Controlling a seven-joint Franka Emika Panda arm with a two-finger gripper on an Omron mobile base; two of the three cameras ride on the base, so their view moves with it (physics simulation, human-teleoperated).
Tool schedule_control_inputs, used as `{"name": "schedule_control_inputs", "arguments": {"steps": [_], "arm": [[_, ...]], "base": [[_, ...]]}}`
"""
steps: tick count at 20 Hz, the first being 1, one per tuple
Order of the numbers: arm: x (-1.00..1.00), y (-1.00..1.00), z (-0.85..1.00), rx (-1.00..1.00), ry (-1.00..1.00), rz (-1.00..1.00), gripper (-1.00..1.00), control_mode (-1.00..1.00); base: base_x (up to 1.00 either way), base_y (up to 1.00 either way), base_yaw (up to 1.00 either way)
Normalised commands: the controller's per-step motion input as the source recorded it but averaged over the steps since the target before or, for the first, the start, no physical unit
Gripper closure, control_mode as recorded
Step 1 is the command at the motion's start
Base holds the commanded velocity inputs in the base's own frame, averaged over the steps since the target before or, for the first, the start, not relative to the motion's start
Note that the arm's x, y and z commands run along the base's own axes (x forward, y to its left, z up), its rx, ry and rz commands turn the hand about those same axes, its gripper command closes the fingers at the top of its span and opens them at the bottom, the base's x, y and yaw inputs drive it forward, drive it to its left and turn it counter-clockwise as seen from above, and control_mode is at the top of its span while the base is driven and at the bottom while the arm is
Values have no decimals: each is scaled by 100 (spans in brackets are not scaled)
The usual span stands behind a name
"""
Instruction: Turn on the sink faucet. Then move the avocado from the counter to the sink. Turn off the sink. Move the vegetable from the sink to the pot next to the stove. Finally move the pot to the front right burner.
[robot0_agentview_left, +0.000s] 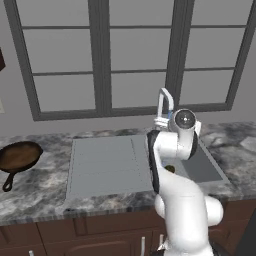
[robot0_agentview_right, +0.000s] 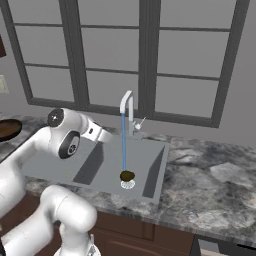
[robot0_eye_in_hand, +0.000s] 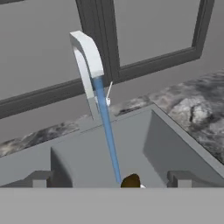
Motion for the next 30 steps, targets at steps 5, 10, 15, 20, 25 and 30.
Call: {"name": "schedule_control_inputs", "arguments": {"steps": [5, 10, 15, 20, 25, 30], "arm": [[-80, 0, -21, -2, 6, 1, -100, -100], [-63, -20, -16, -2, 0, 5, -100, -100], [-3, -40, 23, 0, 0, 7, -100, -100], [0, -43, 30, 0, 0, 11, -100, -100], [6, -50, 11, 2, 0, 16, -100, -100], [19, -54, 0, 6, 0, 18, -100, -100]], "base": [[0, 0, 0], [0, 0, 0], [0, 0, 0], [0, 0, 0], [0, 0, 0], [0, 0, 0]]}}
